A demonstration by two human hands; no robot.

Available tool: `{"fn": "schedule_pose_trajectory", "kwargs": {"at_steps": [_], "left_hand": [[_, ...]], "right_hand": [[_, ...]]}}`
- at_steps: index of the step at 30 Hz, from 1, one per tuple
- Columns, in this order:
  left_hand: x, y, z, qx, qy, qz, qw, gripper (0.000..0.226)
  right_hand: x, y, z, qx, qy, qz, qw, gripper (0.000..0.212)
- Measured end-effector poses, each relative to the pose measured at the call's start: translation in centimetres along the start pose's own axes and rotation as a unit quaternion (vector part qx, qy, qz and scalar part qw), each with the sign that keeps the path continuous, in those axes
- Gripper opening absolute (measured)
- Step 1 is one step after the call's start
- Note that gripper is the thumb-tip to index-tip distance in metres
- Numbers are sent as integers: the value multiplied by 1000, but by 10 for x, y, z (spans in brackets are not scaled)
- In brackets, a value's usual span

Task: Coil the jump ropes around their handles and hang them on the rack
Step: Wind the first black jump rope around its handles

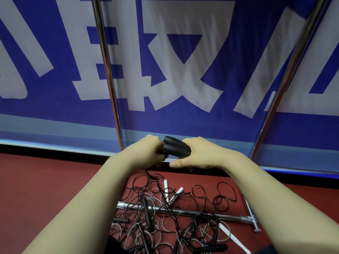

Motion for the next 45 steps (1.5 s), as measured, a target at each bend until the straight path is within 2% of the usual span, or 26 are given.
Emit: {"fn": "schedule_pose_trajectory", "kwargs": {"at_steps": [3, 7, 11, 15, 20, 23, 25, 27, 28, 31, 33, 35, 36, 40, 43, 45], "left_hand": [[0, -2, -4, 4, -59, -59, 997, 27], [4, -3, -5, -5, -80, -60, 995, 29], [10, -2, -1, -6, 24, -19, 1000, 32], [13, -1, 2, -1, 60, 4, 998, 29], [10, 1, -1, 25, 60, -8, 998, 23], [8, 2, -3, 48, 70, -43, 995, 20], [6, 2, -4, 59, 146, -56, 986, 18], [6, 2, -6, 60, 293, -16, 954, 13], [5, 3, -7, 62, 377, 16, 924, 13], [0, 8, -12, 46, 574, 104, 811, 42], [-3, 9, -14, 19, 611, 124, 781, 72], [-3, 10, -16, -1, 589, 139, 796, 99], [-3, 10, -17, -5, 564, 135, 815, 104], [-5, 6, -21, -20, 459, 19, 888, 77], [-9, 6, -24, -57, 397, -53, 915, 71], [-10, 7, -27, -63, 380, -96, 918, 70]], "right_hand": [[-6, -1, -5, 11, -8, -16, 1000, 42], [-12, 2, -3, -2, -19, -30, 999, 43], [-8, 3, -3, -23, -70, -6, 997, 31], [0, -4, -12, -12, -102, -10, 995, 57], [2, -4, -15, -7, -121, 1, 993, 40], [-4, -3, -13, 12, -61, -36, 997, 31], [-13, -1, -8, 17, 47, -95, 994, 32], [-23, 6, 0, 4, 143, -166, 976, 28], [-28, 9, 4, -7, 173, -198, 965, 24], [-35, 18, 14, -41, 232, -241, 942, 20], [-35, 20, 19, -64, 263, -235, 934, 20], [-31, 19, 22, -77, 290, -218, 929, 20], [-28, 18, 23, -83, 303, -208, 926, 20], [-20, 14, 26, -85, 343, -175, 919, 20], [-20, 14, 29, -60, 340, -180, 921, 28], [-20, 14, 30, -48, 323, -186, 927, 35]]}}
Point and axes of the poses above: each hand's wrist, its own y-axis away from the middle knuckle, its own x-axis out of the palm, z = x × y, the point moved 4 cm from there along -y, towards the middle knuckle, and after that the axes turned 5 degrees about z, right-handed, at the moved point
